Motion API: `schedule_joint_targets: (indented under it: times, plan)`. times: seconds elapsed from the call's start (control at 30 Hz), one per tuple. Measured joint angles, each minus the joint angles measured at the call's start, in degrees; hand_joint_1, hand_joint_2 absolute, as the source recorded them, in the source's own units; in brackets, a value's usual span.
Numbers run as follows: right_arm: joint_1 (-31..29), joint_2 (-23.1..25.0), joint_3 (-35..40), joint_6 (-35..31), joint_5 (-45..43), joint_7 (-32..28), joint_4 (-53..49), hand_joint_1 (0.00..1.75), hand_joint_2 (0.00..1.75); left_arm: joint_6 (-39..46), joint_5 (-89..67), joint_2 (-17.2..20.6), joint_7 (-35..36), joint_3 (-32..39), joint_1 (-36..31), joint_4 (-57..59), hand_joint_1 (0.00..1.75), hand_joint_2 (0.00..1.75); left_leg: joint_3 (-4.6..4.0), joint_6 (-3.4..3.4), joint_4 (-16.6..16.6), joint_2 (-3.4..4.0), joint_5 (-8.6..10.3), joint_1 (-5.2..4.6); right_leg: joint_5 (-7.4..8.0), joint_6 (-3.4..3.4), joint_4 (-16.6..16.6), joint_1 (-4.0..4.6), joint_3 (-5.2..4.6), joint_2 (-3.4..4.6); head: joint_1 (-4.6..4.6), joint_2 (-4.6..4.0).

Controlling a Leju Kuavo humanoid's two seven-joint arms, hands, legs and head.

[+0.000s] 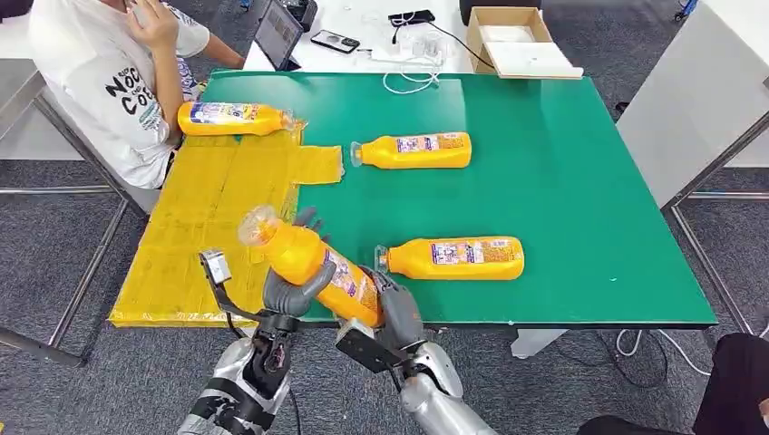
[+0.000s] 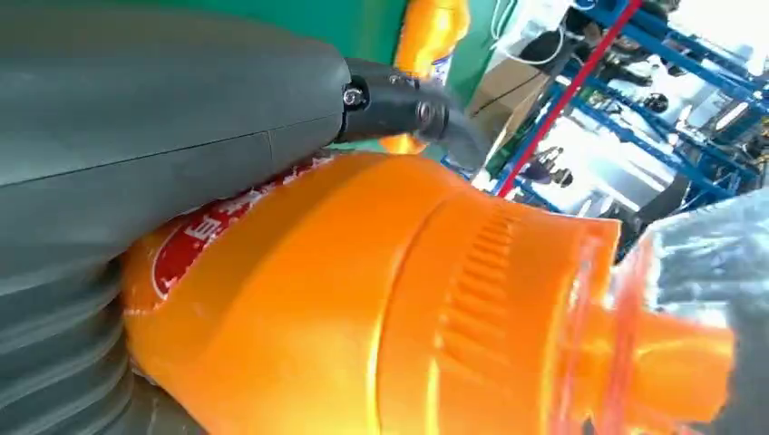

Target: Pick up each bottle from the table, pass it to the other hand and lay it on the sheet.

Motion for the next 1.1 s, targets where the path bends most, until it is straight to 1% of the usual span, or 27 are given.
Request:
schedule_joint_targets:
  times: [0.5,0.53,0.57,0.73,0.87,1.1]
  plan:
    - [-0.18,0.15,0.00,0.00,-0.09,-0.02,0.31,1.75,1.75,0.52,-0.72,-0.35,-0.06,-0.04,0.08,-0.44,1.75,1.75,0.00,0.00,0.00,0.01,0.00,0.00,0.00,0.00,0.00,0.00,-0.01,0.00,-0.02,0.00]
    - [-0.18,0.15,0.00,0.00,-0.20,-0.04,0.31,0.00,1.75,0.48,-1.01,-0.35,-0.06,-0.13,0.08,-0.44,1.75,1.75,0.00,0.00,0.00,0.01,0.00,0.00,0.00,0.00,0.00,0.00,-0.01,0.00,-0.02,0.00]
    - [-0.18,0.15,0.00,0.00,-0.33,-0.04,0.31,0.00,0.00,0.44,-1.25,-0.35,-0.09,-0.22,0.08,-0.44,1.75,1.75,0.00,0.00,0.00,0.01,0.00,0.00,0.00,0.00,0.00,0.00,-0.01,0.00,-0.02,0.00]
    - [-0.14,0.17,0.24,0.02,0.83,1.03,0.31,0.00,0.00,0.74,-3.40,-0.37,-0.46,-0.61,-0.22,-0.83,1.75,1.75,-0.01,0.00,0.00,0.00,0.00,0.00,0.00,0.00,0.00,0.00,0.00,0.00,-0.02,0.00]
    - [-0.17,0.07,0.31,2.76,-0.90,1.18,-0.22,0.00,0.00,2.80,-4.96,-0.37,-1.07,-0.83,-0.53,-1.12,1.75,1.75,0.00,0.00,0.00,0.00,0.00,0.00,0.01,0.00,0.00,0.01,0.00,0.00,-0.02,0.00]
    - [2.07,-1.40,-0.17,8.41,-5.96,1.31,-8.91,0.00,0.00,11.60,-10.03,-0.44,-3.93,-0.46,-2.82,-1.97,1.75,1.75,-0.04,0.00,0.00,-0.02,0.01,0.00,0.01,0.01,0.00,0.01,0.01,-0.02,-0.02,0.00]
